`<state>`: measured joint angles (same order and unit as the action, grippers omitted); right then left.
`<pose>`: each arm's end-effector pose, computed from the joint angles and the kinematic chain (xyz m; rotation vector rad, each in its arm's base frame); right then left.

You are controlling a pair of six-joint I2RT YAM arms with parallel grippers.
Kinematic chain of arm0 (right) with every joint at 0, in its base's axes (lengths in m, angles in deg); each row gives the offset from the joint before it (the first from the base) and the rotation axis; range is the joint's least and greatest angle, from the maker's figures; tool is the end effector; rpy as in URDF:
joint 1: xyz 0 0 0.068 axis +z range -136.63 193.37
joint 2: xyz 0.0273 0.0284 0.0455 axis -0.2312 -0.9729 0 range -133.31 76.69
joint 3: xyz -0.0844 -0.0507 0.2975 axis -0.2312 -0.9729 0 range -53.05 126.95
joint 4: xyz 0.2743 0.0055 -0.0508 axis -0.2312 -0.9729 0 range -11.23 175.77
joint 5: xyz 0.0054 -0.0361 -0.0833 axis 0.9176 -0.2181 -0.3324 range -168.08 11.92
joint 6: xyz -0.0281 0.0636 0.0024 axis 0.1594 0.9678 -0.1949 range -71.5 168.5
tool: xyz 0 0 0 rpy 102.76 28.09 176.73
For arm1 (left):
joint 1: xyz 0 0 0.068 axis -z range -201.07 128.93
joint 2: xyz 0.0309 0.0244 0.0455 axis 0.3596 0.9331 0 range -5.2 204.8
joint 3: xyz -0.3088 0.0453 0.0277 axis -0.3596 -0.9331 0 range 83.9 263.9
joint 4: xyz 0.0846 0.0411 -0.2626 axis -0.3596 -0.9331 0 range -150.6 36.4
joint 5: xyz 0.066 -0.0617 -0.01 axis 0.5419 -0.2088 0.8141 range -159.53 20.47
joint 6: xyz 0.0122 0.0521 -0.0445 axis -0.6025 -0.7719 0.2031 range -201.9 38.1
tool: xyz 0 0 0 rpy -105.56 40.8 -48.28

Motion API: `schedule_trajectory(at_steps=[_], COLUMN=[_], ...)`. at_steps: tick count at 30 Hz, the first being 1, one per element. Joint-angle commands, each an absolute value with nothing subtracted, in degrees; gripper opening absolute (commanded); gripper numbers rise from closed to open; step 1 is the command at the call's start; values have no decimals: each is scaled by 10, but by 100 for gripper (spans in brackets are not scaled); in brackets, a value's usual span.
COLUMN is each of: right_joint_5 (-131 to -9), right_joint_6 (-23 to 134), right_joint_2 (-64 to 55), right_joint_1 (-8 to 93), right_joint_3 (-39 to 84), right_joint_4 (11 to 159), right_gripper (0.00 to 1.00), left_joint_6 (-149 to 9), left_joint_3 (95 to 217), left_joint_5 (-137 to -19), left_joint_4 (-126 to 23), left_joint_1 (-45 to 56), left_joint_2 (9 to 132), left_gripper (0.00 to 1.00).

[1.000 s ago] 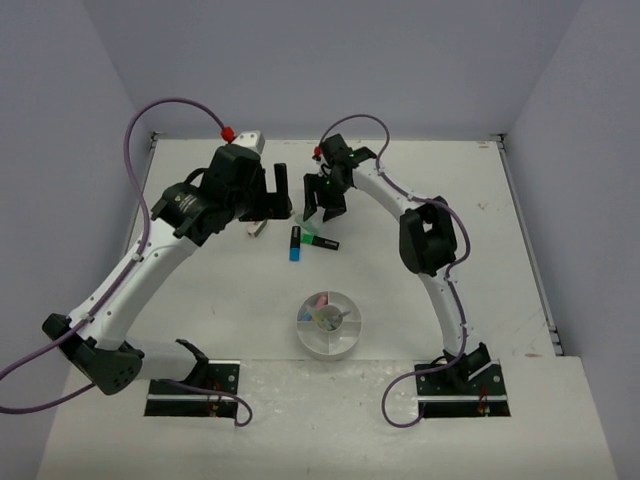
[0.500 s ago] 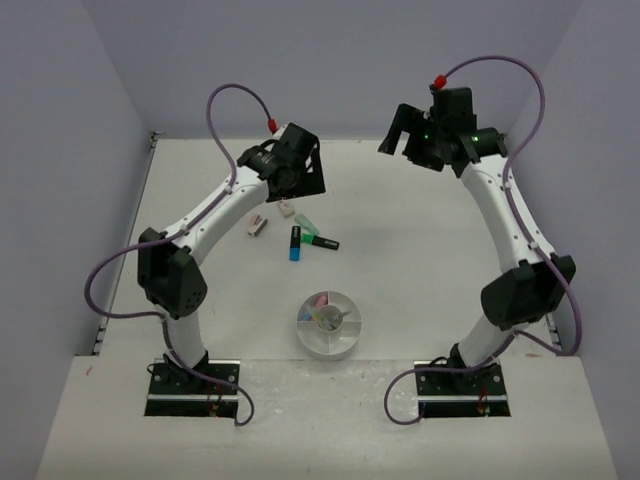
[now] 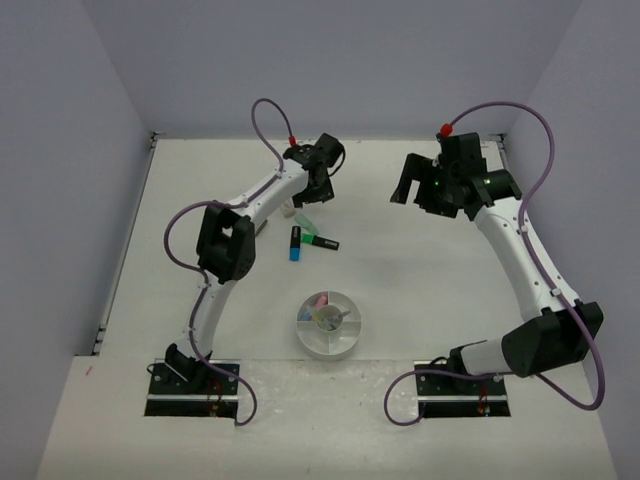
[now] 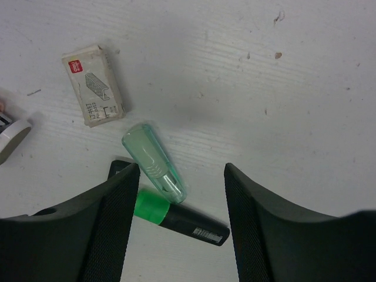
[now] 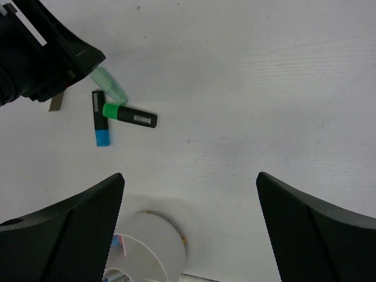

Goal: Sort the stationery into containers
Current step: Pick up the pen from the center of the board.

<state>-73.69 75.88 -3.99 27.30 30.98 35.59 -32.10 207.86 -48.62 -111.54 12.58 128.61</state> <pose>0.3091 0.0811 0.3953 0.2479 2.4162 0.4259 0.4687 -0.2878 0.2307 -0.4608 2.5747 0.0187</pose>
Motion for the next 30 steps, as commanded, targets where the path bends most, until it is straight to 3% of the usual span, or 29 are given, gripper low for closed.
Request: schedule_trajectory(at_steps=[1,13,30], right_joint_5=[-730,-689,-655], right_joint_6=[744,737,728], right_joint_2=[-3,-9,-4], right_joint_1=[274,274,273], right_joint_3=[291,294,281], right_joint_4=[356,354,359], right_gripper=[94,90,87], left_joint_6=[-298,-262,-281], left_joint_3=[2086,1977,1949], left_joint_5=[-461,-456,-480], left_joint_4=[-1112,-1079,-1039], left_joint_1=[126,137,143], left_joint_2=[1297,1271,1302], left_gripper=[61,59,54])
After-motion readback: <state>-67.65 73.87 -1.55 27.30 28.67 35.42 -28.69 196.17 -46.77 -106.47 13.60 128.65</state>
